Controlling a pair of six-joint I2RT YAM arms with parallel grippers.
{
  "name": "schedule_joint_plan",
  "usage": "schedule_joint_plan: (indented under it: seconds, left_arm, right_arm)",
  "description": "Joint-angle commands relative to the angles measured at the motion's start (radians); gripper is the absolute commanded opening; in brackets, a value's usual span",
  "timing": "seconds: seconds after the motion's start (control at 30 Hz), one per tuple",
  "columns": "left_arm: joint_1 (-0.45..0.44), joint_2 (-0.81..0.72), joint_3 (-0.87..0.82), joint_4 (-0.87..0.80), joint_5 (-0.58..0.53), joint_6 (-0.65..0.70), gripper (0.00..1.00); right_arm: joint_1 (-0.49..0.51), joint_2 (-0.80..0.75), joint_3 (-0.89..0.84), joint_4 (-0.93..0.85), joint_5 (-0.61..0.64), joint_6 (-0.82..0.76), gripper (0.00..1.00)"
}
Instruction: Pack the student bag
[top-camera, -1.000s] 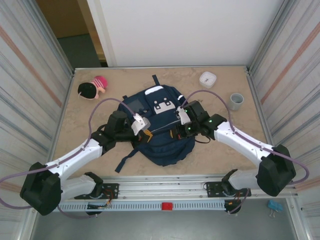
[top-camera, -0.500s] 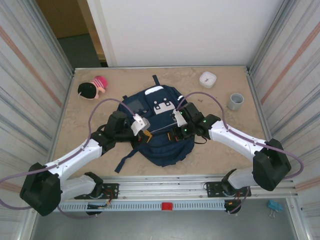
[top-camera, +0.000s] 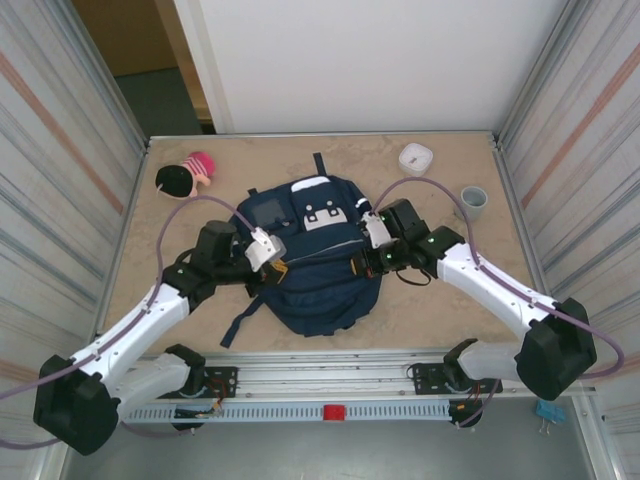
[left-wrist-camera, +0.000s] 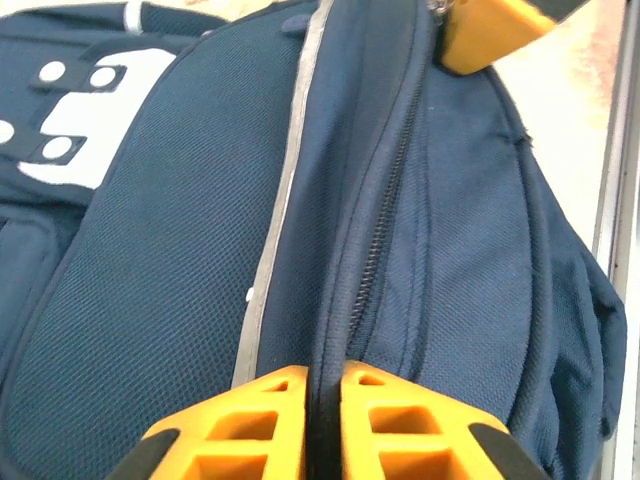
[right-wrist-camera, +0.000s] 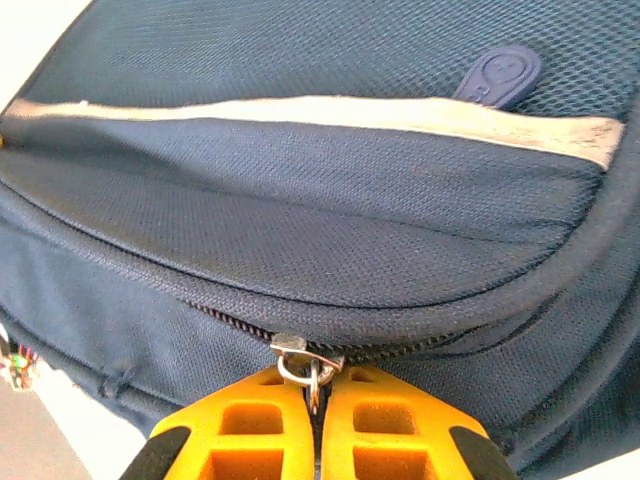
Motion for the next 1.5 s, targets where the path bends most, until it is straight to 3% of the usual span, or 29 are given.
schedule_joint_plan:
  seconds: [0.0,0.1,0.17,0.43,0.53,0.67,0.83,1.03,1.23,1.33,1.37,1.43,1.47]
  left_arm:
    - [0.026,-0.038,0.008,-0.039,-0.075,0.032,0.27]
    - [0.014,-0.048,0.027,-0.026,-0.002,0.022,0.49]
    - [-0.020,-0.045,0.050,-0.017,0.015,0.015,0.57]
    - [-0.195,0.081,0.147,0.008,-0.055,0.069,0.63]
    - [-0.210,0.143,0.159,0.052,-0.059,0.075,0.56]
    - [-0.211,0.190,0.155,0.101,-0.079,0.080,0.28]
    - [-0.201,0.164,0.131,0.075,-0.115,0.120,0.05]
    - [-0.145,0.069,0.065,0.027,-0.134,0.162,0.03]
    - [-0.123,0.032,0.040,-0.019,-0.133,0.187,0.03]
    - [-0.123,0.036,0.042,-0.001,-0.098,0.167,0.09]
    - [-0.126,0.039,0.046,0.007,-0.082,0.155,0.16]
    - [-0.151,0.050,0.067,0.022,-0.070,0.136,0.40]
    - [-0.166,0.055,0.075,0.033,-0.076,0.128,0.45]
  right_arm:
    - [0.054,0.004,0.021,0.004,-0.031,-0.037,0.00]
    - [0.105,0.017,0.050,0.030,-0.059,-0.033,0.00]
    - [0.131,0.021,0.073,0.028,-0.063,-0.035,0.00]
    - [0.203,0.057,0.147,-0.017,-0.079,-0.056,0.00]
    - [0.217,0.066,0.152,-0.016,-0.078,-0.056,0.00]
    - [0.215,0.062,0.151,-0.016,-0.081,-0.060,0.00]
    - [0.164,0.052,0.143,-0.075,-0.081,-0.089,0.00]
    - [0.014,0.031,0.129,-0.184,-0.086,-0.167,0.00]
    - [0.018,0.047,0.143,-0.191,-0.086,-0.169,0.00]
    - [0.049,0.048,0.148,-0.166,-0.093,-0.157,0.00]
    - [0.055,0.047,0.150,-0.159,-0.097,-0.151,0.00]
    - [0.074,0.043,0.156,-0.141,-0.110,-0.140,0.00]
    - [0.082,0.042,0.158,-0.137,-0.113,-0.137,0.00]
